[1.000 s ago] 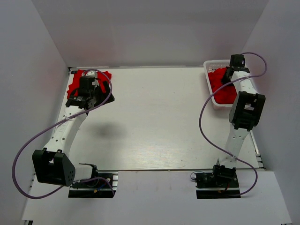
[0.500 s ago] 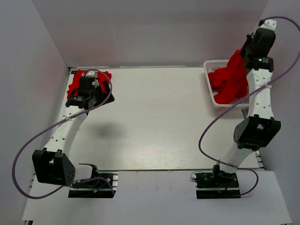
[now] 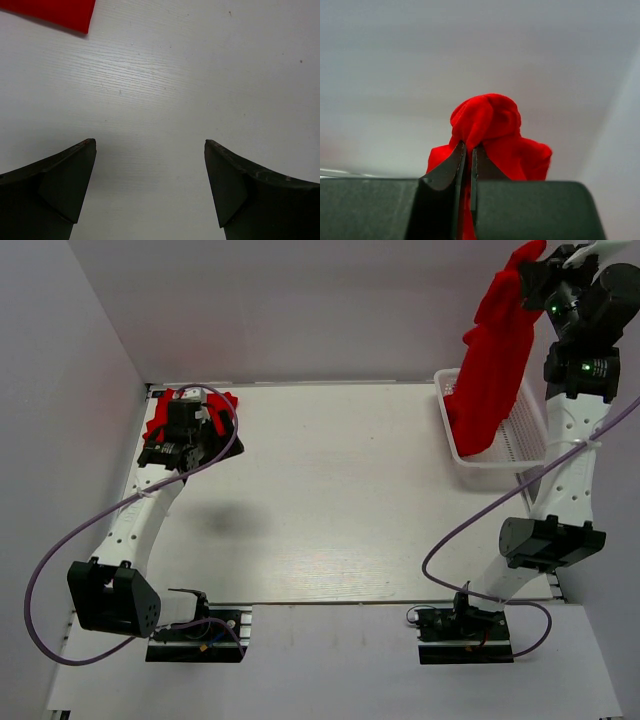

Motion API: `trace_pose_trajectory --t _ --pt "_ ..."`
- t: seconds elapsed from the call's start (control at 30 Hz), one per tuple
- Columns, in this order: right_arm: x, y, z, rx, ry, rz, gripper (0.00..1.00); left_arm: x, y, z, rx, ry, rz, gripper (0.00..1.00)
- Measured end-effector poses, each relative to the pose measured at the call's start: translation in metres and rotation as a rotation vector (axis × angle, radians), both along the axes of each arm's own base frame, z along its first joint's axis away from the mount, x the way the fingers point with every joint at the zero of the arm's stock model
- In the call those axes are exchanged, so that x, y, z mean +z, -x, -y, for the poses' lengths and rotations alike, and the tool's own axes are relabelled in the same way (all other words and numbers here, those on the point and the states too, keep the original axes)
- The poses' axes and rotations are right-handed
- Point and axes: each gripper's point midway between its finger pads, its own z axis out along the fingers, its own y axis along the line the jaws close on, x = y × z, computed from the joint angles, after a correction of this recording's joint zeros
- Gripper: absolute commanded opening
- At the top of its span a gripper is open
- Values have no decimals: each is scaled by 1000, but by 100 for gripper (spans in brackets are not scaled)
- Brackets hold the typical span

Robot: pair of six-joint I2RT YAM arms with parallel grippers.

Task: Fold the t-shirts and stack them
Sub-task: Move the tshirt to the center of the board

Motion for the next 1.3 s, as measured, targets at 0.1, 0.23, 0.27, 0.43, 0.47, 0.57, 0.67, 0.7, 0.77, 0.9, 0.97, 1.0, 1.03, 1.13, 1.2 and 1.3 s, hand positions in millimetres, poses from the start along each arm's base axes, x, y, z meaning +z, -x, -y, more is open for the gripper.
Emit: trace_pose_trajectory --t 0.1,0.23,0.27,0.43,0.47,0.57,0.67,0.7,0.77,0.9,0.97,1.0,1.03,1.13,1.2,1.3 --pt "42 27 -30 152 -17 128 0 4 -1 0 2 4 6 100" --pt "84 70 -76 400 -33 257 0 3 1 0 4 5 -4 100" --pt "91 81 -88 472 -30 282 0 3 2 0 5 6 -8 100" --pt "92 116 -142 773 -19 296 0 9 8 0 12 15 0 100" --pt "83 117 -151 819 -23 279 0 11 9 -1 14 18 7 100" --pt "33 115 -183 952 -48 170 0 17 12 -1 14 24 21 100" --pt "-32 110 -218 1061 -88 19 0 19 15 -1 18 28 22 100" --pt "-56 110 -231 1094 -99 -31 0 19 16 -1 20 28 19 100" --pt "-111 114 -255 1146 -131 -148 0 17 19 -2 26 27 10 100" --pt "-229 138 -282 1178 -217 -377 0 11 26 -3 32 28 -11 100" --pt "-278 150 -286 1171 -252 -481 0 9 28 -3 34 28 -22 100" --pt "-299 157 -287 1165 -261 -532 0 7 29 -4 35 27 -28 100" --pt "-316 161 -288 1152 -268 -582 18 5 30 -3 36 28 -34 100" --pt "-347 162 -290 1089 -257 -671 52 -4 31 -3 35 25 -60 100" --pt "-363 158 -289 1031 -240 -715 90 -11 29 -2 32 23 -84 100" --pt "-382 152 -283 932 -203 -788 90 -29 27 1 22 25 -140 100"
